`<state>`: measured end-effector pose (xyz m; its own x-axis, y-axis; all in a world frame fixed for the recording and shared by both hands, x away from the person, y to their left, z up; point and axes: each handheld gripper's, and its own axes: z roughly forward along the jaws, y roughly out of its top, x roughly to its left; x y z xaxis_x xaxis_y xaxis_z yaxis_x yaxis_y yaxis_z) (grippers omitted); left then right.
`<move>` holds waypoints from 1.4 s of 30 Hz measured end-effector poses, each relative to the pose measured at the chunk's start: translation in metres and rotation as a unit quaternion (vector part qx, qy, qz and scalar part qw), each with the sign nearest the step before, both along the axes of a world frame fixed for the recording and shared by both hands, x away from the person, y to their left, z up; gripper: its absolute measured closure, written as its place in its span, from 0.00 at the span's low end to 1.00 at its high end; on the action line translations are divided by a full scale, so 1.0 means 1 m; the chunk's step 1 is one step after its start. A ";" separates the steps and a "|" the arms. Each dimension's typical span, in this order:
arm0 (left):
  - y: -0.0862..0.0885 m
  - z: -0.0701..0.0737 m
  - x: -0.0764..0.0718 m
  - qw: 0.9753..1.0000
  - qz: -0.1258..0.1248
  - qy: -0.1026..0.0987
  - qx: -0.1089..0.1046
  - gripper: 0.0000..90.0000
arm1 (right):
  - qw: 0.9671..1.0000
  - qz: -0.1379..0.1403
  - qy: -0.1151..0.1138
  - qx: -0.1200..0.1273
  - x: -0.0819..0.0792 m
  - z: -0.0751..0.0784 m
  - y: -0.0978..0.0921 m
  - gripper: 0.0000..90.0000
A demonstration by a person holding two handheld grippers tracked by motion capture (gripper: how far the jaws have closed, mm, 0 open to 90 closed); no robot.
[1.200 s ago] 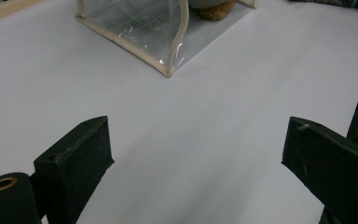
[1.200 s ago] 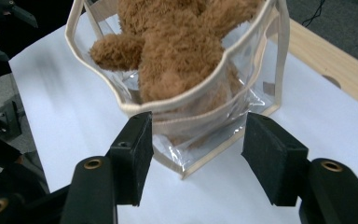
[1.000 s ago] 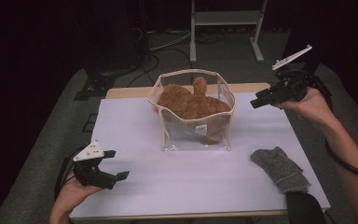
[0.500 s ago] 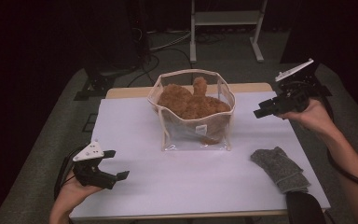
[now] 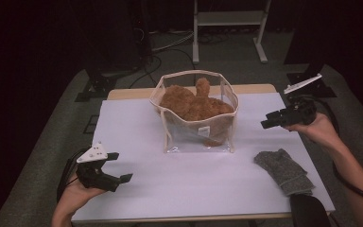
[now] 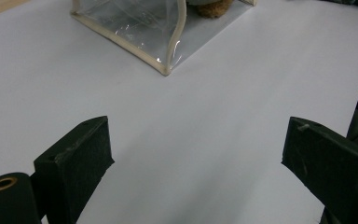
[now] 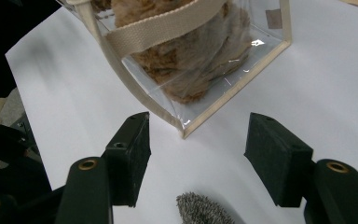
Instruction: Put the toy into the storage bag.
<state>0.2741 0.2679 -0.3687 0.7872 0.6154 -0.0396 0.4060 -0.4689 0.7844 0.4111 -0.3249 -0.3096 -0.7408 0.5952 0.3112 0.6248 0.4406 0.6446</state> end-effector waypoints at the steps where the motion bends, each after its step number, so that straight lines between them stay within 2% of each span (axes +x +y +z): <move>1: 0.000 0.000 0.000 1.000 0.000 0.000 0.000 0.08 | 1.000 -0.001 0.000 0.002 0.000 -0.001 -0.001 0.43; 20: 0.000 0.000 0.001 1.000 0.000 0.000 0.002 0.08 | 0.999 -0.014 0.022 0.019 -0.013 -0.036 -0.013 0.41; 42: -0.004 0.001 0.001 1.000 -0.004 -0.002 0.005 0.08 | 0.998 -0.027 0.029 0.043 -0.032 -0.063 -0.023 0.40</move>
